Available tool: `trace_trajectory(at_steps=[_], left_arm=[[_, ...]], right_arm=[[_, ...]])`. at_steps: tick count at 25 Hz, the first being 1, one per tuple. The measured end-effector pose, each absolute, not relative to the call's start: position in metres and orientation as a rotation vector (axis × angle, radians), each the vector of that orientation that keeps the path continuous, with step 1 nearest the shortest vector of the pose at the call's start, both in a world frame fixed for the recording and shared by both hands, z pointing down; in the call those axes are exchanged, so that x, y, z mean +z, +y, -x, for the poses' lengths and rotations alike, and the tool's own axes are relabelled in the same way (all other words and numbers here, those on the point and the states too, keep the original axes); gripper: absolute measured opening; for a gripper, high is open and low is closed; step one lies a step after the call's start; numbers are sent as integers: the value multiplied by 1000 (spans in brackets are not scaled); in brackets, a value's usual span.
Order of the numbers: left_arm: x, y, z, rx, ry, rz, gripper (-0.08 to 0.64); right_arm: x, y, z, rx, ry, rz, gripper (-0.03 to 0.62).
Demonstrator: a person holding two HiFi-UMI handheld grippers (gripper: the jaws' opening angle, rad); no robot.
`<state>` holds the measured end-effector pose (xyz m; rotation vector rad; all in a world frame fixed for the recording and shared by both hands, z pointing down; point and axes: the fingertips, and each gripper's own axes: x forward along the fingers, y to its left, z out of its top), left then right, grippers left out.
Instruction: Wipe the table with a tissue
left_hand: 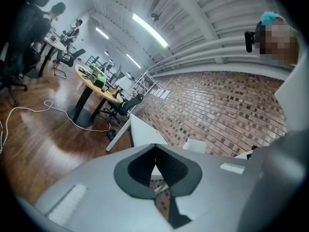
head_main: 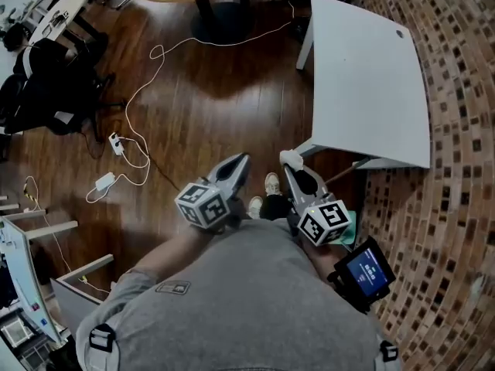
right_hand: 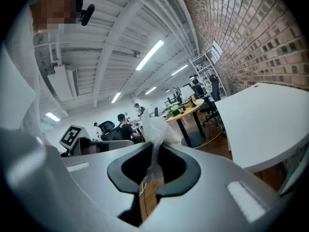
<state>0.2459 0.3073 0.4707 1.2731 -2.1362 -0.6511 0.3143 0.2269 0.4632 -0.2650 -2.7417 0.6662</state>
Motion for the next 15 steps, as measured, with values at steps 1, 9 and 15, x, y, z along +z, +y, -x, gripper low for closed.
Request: trace_trajectory(at_steps=[1,9,15], left_arm=[[472,311,-240,-653,-2147,-1255,2],[479,335,-165,-656,-2255,-1102,2],[464,331,-91,-665,-2330,-1039,2]], right_arm=[[466,230,-308,671,-2732,285,51],[474,233,-221,680,-2698,440,51],[463,223,-143,664,-2698,534,51]])
